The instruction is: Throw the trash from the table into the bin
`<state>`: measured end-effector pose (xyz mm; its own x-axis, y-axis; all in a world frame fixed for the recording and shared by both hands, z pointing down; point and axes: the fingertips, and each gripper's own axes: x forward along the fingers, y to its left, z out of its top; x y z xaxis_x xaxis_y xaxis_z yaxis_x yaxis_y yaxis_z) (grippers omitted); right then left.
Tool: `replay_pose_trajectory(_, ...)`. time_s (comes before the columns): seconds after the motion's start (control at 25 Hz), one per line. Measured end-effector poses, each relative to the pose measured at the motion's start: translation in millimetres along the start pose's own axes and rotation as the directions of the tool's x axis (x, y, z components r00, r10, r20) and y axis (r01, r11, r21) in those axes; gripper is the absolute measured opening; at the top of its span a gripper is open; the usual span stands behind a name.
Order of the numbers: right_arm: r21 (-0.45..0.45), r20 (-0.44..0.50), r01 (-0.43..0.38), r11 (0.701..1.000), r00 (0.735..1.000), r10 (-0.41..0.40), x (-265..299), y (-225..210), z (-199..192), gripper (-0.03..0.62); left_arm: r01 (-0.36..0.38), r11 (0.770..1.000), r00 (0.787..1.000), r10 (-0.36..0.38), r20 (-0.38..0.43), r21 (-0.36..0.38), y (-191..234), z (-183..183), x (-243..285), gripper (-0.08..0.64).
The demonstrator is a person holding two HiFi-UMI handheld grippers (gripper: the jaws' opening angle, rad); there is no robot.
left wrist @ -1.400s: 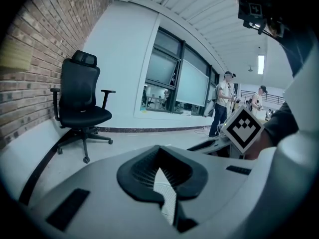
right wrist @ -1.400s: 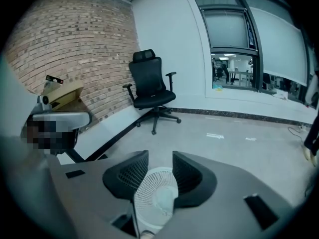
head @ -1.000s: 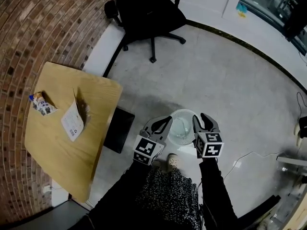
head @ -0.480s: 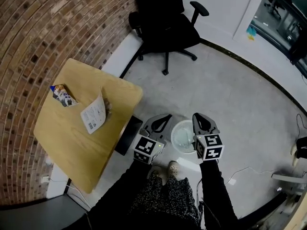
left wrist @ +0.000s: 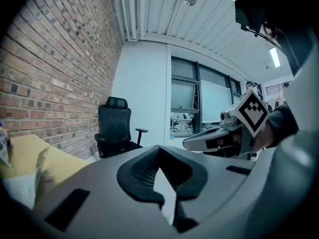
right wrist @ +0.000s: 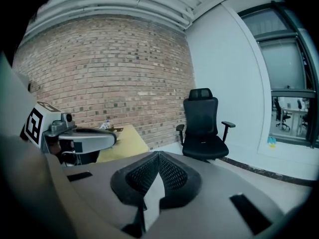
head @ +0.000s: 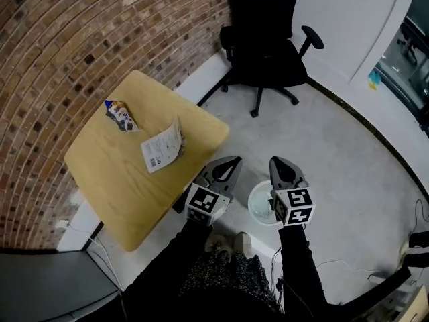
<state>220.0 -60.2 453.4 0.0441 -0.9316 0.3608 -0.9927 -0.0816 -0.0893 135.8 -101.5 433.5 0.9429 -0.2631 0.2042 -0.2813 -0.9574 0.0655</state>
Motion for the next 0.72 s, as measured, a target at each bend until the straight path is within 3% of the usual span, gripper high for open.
replay_pose_trajectory(0.16,-0.035,0.025,-0.075,0.997,0.997,0.076,10,23,29,0.012,-0.101,0.995,0.995,0.101,0.012,0.003,22,15,-29,0.006)
replay_pose_trajectory(0.32,-0.086,0.040,-0.157,0.984,0.986,0.161,22,50,53,0.011,-0.222,0.975,0.975,0.222,0.029,0.023,52,25,-67,0.006)
replay_pose_trajectory(0.72,-0.159,0.056,-0.340,0.927,0.934,0.352,46,137,92,0.011,-0.457,0.889,0.889,0.455,0.049,0.032,99,40,-155,0.006)
